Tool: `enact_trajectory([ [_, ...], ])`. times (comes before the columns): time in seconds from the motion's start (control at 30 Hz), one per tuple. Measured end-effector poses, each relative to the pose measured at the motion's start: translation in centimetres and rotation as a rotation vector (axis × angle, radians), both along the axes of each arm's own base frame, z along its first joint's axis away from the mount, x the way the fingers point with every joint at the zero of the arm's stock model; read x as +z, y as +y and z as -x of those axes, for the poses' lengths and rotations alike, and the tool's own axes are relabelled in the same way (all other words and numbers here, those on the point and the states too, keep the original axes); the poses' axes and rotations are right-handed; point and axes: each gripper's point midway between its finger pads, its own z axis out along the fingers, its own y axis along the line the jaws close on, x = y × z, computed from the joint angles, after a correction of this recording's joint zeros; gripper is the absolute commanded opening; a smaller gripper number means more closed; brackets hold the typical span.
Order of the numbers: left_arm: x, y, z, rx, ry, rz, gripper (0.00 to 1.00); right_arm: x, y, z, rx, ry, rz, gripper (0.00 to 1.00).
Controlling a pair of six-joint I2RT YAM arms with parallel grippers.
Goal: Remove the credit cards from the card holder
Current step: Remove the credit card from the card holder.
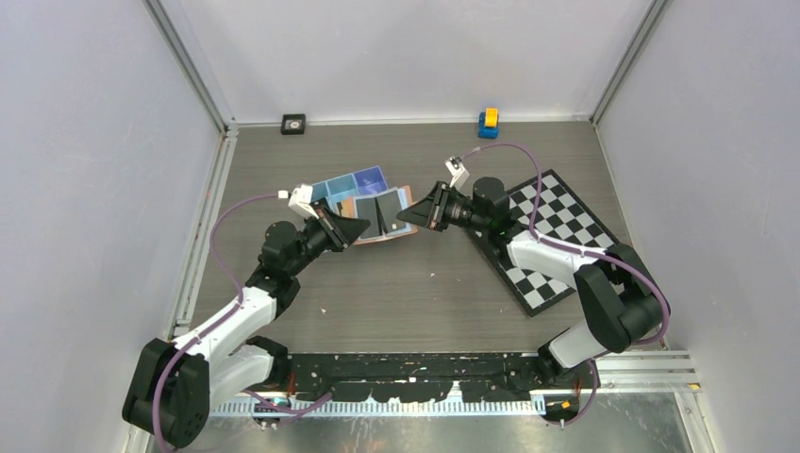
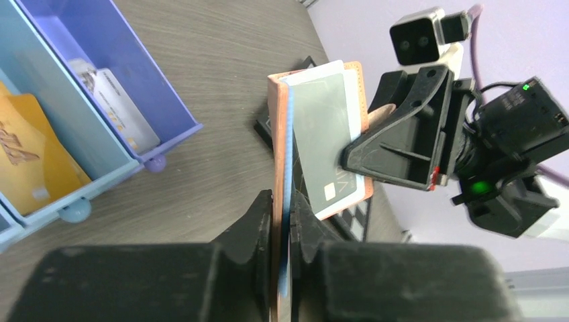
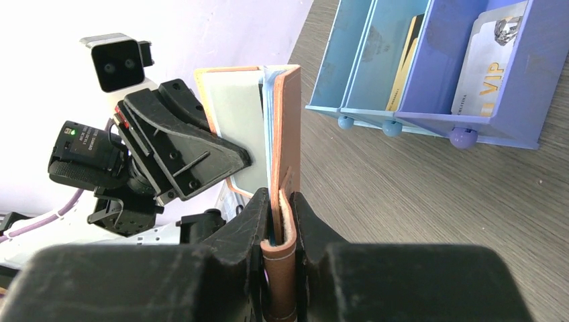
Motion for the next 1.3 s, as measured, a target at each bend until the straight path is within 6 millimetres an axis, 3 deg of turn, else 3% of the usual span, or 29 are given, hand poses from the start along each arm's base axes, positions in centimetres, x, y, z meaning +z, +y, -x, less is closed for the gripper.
enact_trajectory([
  [0.13,0.0,0.1,-0.1,0.007,-0.004,-0.003,0.00,0.1,-0.2,-0.2,-0.006,-0.003,-0.005,0.30],
  [0.27,0.1,0.2,0.0,0.011,-0.004,-0.004,0.00,-0.3,-0.8,-0.8,-0.035,0.005,0.010,0.65],
  [0.33,0.0,0.2,0.0,0.011,0.000,-0.005,0.00,-0.9,-1.4,-1.4,-0.069,0.014,0.038,0.70],
  [0.47,-0.3,0.2,0.1,0.009,0.012,-0.010,0.00,-1.4,-2.9,-1.9,-0.146,0.010,0.114,0.68],
  [0.6,-0.5,0.2,0.1,0.011,0.020,-0.013,0.00,1.1,-4.6,-1.5,-0.218,-0.081,0.131,0.58],
  [0.73,-0.9,0.3,0.0,0.017,0.035,-0.020,0.00,3.0,-4.9,-0.9,-0.217,-0.156,0.089,0.47],
  [0.83,-1.3,0.2,0.0,0.016,0.047,-0.022,0.00,3.2,-3.5,-0.3,-0.139,-0.167,0.046,0.42],
  [1.1,-1.2,-0.4,0.1,-0.020,0.059,0.008,0.00,-1.4,0.4,1.2,0.052,-0.007,0.041,0.42],
  [1.3,-0.9,-1.9,0.2,-0.098,0.068,0.077,0.00,-1.0,1.2,1.3,0.097,0.020,-0.006,0.42],
])
